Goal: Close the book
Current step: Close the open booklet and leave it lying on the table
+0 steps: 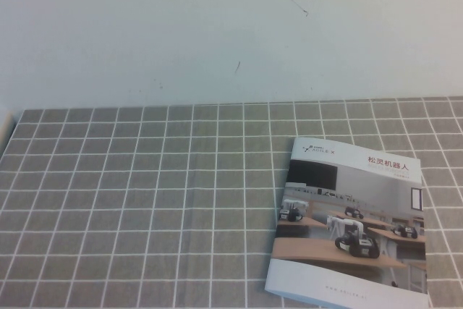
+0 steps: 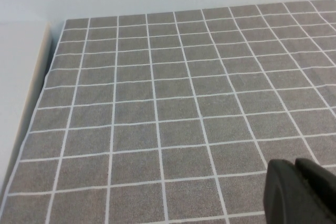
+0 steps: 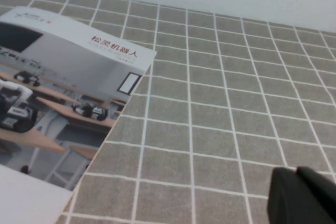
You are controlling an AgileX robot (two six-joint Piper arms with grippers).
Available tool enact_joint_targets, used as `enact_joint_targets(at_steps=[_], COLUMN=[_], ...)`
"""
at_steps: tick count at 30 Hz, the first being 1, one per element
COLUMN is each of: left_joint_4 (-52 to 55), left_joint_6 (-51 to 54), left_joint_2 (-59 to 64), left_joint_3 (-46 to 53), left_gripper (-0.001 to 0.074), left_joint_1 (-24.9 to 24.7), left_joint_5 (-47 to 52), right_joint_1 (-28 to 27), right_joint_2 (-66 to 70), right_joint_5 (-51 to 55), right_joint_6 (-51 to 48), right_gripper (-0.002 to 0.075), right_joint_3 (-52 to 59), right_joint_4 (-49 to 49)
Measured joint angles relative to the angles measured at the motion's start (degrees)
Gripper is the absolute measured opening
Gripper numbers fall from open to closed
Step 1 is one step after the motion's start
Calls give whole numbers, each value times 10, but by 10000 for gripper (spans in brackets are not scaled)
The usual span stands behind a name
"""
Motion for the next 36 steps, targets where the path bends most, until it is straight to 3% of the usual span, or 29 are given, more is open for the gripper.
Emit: enact_joint_targets(at_steps=[5,36], left_joint_4=[0,0], left_joint_6=[-2,-2], left_joint_2=[0,0], left_joint_3=[0,0], left_gripper=[-2,0], left_joint_1=[0,0], left_joint_5=[0,1], right_joint_1=[20,25], right_joint_2=[0,0], right_joint_5=[0,-1], right_joint_6=[-6,-9], right_gripper=[-3,-3], right_joint_3=[0,0], right_joint_4=[-1,12])
